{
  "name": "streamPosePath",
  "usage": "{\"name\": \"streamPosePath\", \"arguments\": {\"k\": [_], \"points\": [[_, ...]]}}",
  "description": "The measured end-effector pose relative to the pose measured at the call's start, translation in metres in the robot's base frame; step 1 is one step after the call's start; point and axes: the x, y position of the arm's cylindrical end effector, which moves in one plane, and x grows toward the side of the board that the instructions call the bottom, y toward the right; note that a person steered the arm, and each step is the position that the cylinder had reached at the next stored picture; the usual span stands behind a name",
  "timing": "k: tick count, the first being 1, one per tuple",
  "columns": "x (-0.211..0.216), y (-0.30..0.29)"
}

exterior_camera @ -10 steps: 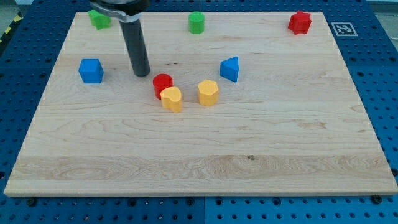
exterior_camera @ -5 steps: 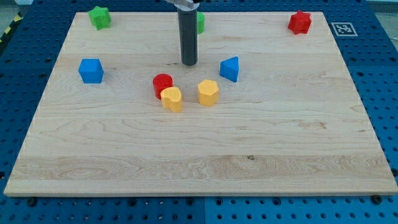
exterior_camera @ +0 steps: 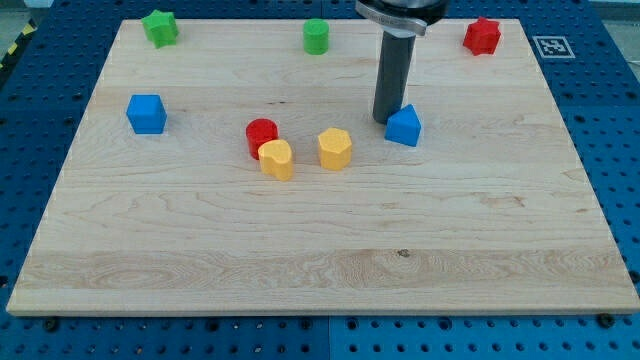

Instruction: Move the blue triangle center right

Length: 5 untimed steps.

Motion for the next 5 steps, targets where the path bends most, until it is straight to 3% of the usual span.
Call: {"name": "streamPosePath", "arguments": {"k": [3,5], "points": [[0.031,-0.008],[0.046,0.035]]}}
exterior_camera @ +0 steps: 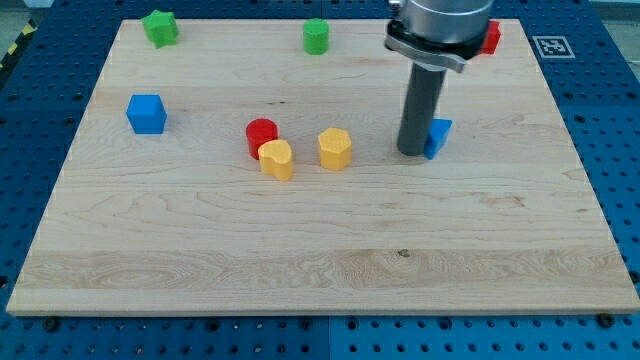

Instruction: Move the blue triangle center right

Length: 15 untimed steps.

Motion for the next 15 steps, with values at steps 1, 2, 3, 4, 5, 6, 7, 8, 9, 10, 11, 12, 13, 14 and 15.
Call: {"name": "streamPosePath", "arguments": {"k": [1,2,3,4,5,6,7,8,9,10,11,12,13,14,15], "points": [[0.002,0.023],[0.002,0.028],[0.001,0.028],[-0.013,0.028],[-0.026,0.028],[-0.026,0.028],[-0.029,0.028],[-0.031,0.028],[-0.037,0.028],[-0.04,0.028],[-0.04,0.029],[-0.04,0.033],[-0.04,0.038],[-0.042,0.05],[-0.042,0.061]]}}
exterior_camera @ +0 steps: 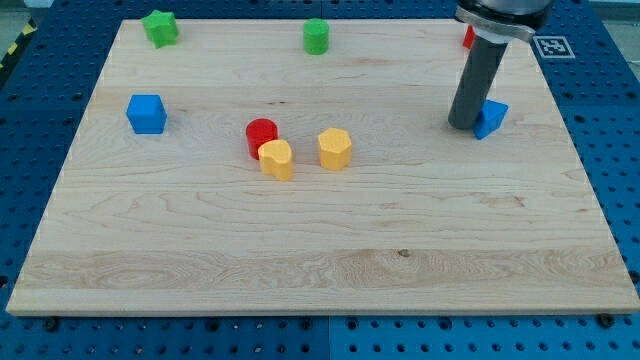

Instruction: Move the blue triangle center right

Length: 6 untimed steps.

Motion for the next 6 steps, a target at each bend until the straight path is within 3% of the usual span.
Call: {"name": "streamPosePath", "arguments": {"k": [4,5,6], "points": [[0.0,0.026],[0.0,-0.039],[0.0,-0.064]]}}
